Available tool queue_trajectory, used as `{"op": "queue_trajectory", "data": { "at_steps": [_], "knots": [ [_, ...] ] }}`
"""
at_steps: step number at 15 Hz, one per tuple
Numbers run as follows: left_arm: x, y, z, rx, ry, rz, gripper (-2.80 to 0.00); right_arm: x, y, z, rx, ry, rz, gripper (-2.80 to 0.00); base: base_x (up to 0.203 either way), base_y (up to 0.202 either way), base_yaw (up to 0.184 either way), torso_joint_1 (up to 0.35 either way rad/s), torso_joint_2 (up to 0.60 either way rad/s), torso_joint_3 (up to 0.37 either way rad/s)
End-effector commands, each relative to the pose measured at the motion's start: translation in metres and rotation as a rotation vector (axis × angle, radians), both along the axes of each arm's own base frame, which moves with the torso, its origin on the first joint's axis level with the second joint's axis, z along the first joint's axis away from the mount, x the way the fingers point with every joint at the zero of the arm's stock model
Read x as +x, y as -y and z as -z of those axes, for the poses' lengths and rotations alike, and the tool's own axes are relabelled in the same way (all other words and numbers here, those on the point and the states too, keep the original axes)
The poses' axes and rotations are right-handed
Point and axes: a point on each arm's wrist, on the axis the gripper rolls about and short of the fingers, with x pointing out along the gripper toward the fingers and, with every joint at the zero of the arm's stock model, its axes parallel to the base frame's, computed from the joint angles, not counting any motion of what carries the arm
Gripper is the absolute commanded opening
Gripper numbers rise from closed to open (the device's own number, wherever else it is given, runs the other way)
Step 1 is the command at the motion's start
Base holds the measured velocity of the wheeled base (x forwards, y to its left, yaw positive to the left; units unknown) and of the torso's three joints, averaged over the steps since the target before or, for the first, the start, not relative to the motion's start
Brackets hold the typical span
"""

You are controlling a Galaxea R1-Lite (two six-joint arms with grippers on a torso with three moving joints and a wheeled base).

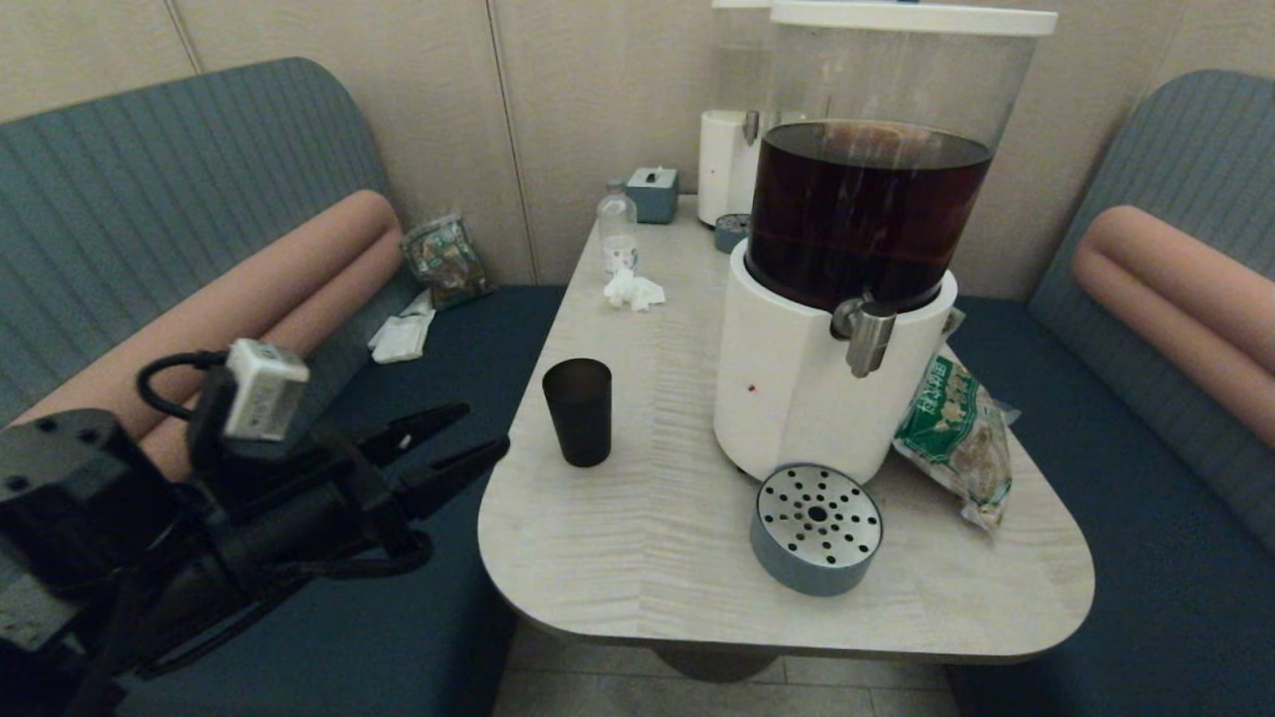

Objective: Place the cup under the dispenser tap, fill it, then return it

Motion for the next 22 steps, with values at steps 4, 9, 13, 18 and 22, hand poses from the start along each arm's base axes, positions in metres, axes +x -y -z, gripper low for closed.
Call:
{"op": "queue_trajectory", "data": {
  "at_steps": [4, 9, 13, 18, 22],
  "knots": [
    [-0.117, -0.032, -0.055, -0.199, 0.308, -0.175, -2.80, 0.000, 0.000, 0.000, -0.001, -0.001, -0.001, -2.80, 0.000, 0.000, 0.000, 0.000, 0.00, 0.000],
    [-0.203, -0.051, -0.040, -0.327, 0.424, -0.275, -2.80, 0.000, 0.000, 0.000, -0.001, -0.001, -0.001, -2.80, 0.000, 0.000, 0.000, 0.000, 0.00, 0.000],
    [-0.248, -0.054, -0.008, -0.309, 0.454, -0.350, -2.80, 0.000, 0.000, 0.000, 0.001, -0.001, -0.001, -2.80, 0.000, 0.000, 0.000, 0.000, 0.00, 0.000],
    [-0.232, -0.055, 0.036, -0.131, 0.215, -0.567, -2.80, 0.000, 0.000, 0.000, -0.001, -0.001, -0.001, -2.80, 0.000, 0.000, 0.000, 0.000, 0.00, 0.000],
    [-0.240, -0.056, 0.059, -0.078, 0.152, -0.627, -2.80, 0.000, 0.000, 0.000, 0.001, -0.001, -0.001, -2.80, 0.000, 0.000, 0.000, 0.000, 0.00, 0.000]
  ]
}}
